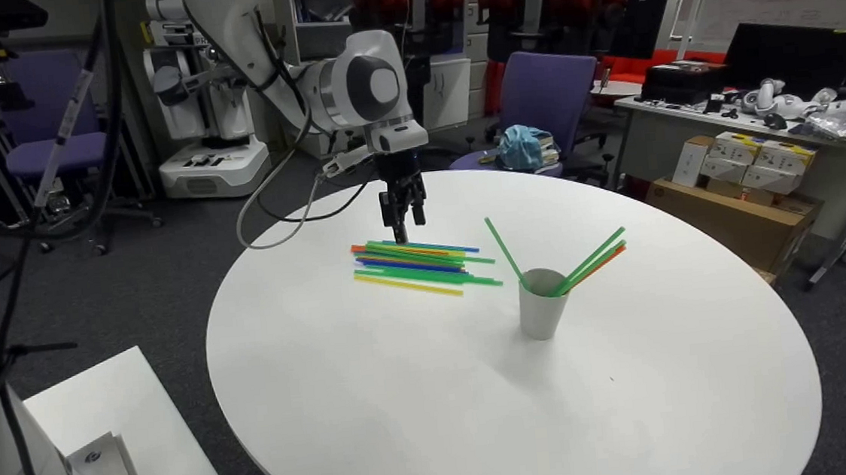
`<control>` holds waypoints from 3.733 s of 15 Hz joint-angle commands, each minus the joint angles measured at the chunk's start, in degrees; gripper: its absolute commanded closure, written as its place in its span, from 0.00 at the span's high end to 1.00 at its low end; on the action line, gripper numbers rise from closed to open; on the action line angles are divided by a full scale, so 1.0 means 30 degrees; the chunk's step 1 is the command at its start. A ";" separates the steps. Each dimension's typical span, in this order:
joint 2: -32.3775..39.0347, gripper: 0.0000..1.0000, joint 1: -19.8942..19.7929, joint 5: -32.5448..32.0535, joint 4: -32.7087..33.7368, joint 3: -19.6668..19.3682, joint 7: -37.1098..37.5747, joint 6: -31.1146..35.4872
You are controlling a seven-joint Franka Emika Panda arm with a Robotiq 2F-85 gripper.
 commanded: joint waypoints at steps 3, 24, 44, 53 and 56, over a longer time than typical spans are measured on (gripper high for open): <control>0.2879 1.00 -0.0572 0.1293 0.2470 0.0642 -0.0194 -0.1618; 0.6529 1.00 0.0101 0.0647 0.4250 -0.0827 0.1724 -0.1874; 0.7981 1.00 0.0005 0.0904 0.6257 -0.1243 0.1538 -0.2155; 0.8409 1.00 0.0044 0.0629 0.6631 -0.1655 0.1630 -0.1854; 0.8600 1.00 0.0076 0.0583 0.6798 -0.1732 0.1685 -0.1736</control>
